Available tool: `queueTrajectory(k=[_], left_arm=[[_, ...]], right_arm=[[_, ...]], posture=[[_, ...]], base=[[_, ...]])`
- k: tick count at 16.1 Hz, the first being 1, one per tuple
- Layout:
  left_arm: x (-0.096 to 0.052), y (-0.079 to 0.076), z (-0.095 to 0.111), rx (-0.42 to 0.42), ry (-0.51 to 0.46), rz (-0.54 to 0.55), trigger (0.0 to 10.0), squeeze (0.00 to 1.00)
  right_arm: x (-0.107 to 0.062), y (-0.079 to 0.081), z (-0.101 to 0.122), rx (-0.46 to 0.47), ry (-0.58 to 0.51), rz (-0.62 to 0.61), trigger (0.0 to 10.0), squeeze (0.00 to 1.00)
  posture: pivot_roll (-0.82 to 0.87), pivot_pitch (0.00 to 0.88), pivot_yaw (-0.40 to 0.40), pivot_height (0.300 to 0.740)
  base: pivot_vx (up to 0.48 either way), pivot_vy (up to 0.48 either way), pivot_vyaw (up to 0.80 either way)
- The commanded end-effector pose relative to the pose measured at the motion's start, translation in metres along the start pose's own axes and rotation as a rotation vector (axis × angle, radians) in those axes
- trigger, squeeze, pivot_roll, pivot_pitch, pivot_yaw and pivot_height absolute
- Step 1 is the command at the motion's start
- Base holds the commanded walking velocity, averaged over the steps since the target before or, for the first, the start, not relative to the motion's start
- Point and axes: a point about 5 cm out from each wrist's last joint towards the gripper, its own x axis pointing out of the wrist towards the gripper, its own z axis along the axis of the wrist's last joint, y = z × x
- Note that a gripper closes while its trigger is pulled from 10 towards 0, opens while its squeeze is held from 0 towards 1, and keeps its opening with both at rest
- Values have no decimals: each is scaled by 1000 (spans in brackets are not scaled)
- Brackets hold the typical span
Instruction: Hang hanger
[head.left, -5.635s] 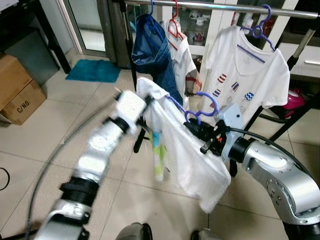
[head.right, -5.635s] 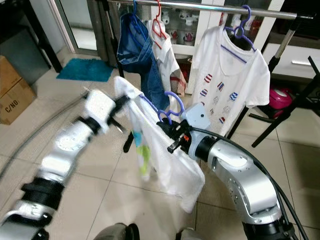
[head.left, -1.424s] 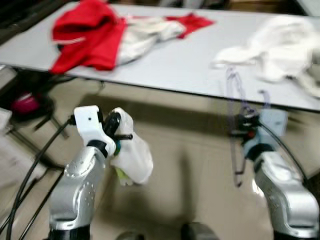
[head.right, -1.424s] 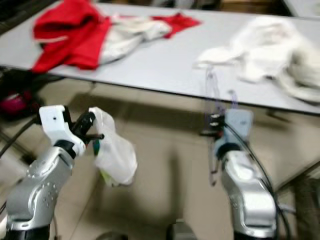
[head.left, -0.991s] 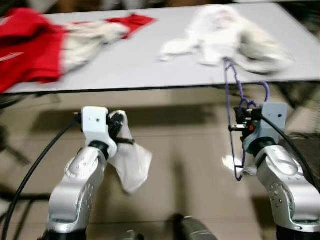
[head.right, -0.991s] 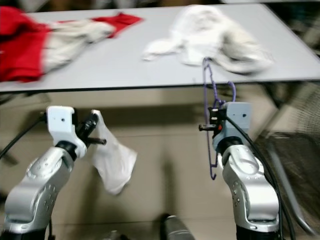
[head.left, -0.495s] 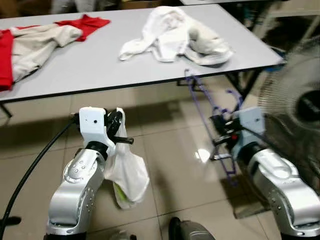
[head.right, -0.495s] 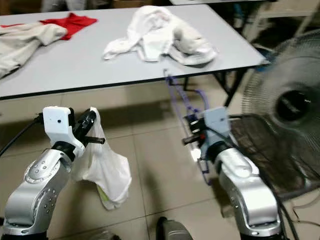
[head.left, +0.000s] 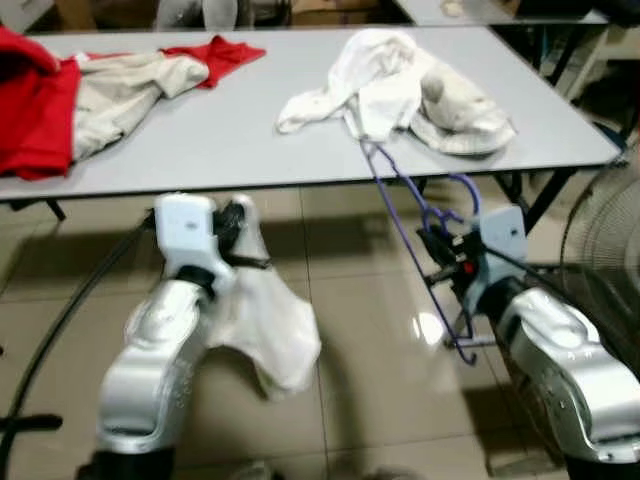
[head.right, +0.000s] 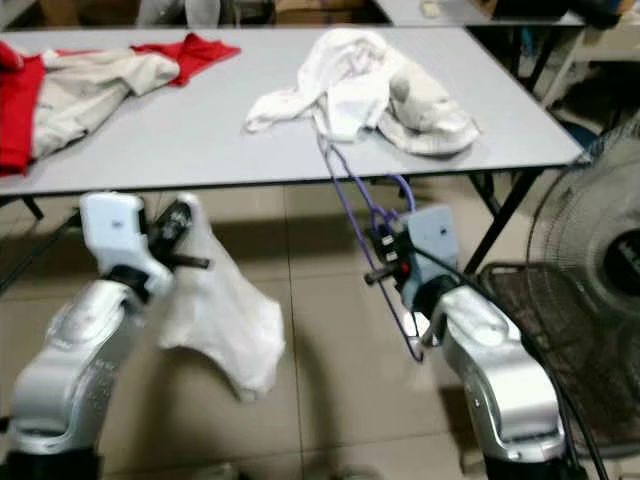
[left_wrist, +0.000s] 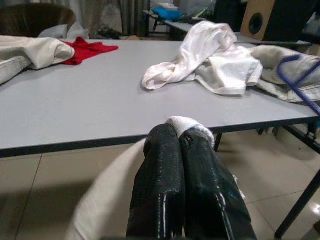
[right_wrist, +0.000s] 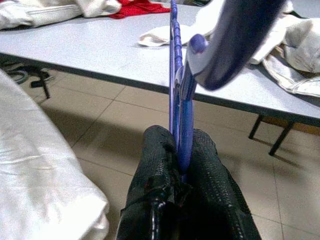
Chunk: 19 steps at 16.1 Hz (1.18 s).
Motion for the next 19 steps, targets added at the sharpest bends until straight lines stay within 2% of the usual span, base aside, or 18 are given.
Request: queueTrajectory(k=[1,5,10,12,14,16,19], left_arm=[[5,-10,5,-14,-21,-44,10000,0],[9,-13,6,-17,-24,-62,10000,0],[33,-19,28,-30,-93,-117,10000,0],[44,-17,40,-35,-123,-133,10000,0],[58,-12,52,-26,-129,-139,10000,0],[73,-11,63,4,-134,-171,10000,0],[84,-11,76,20,-158,-203,10000,0]], right_arm=[[-5,-6,3,-23,-16,-29,10000,0],[-8,-3,3,-14,-23,7,10000,0],[-20,-13,18,-111,-26,165,10000,0],[-29,-20,27,-187,-18,263,10000,0],[-47,-22,35,-240,6,431,10000,0],[-63,-24,39,-297,89,599,10000,0],[-72,-21,40,-329,152,733,10000,0]], posture=[[-196,74,25,740],[-198,77,30,740],[-198,72,31,740],[-194,67,31,740],[-193,64,41,740],[-195,59,50,740],[-193,53,51,740]], base=[[398,0,0],[394,0,0],[395,0,0],[398,0,0],[401,0,0],[401,0,0],[402,0,0]])
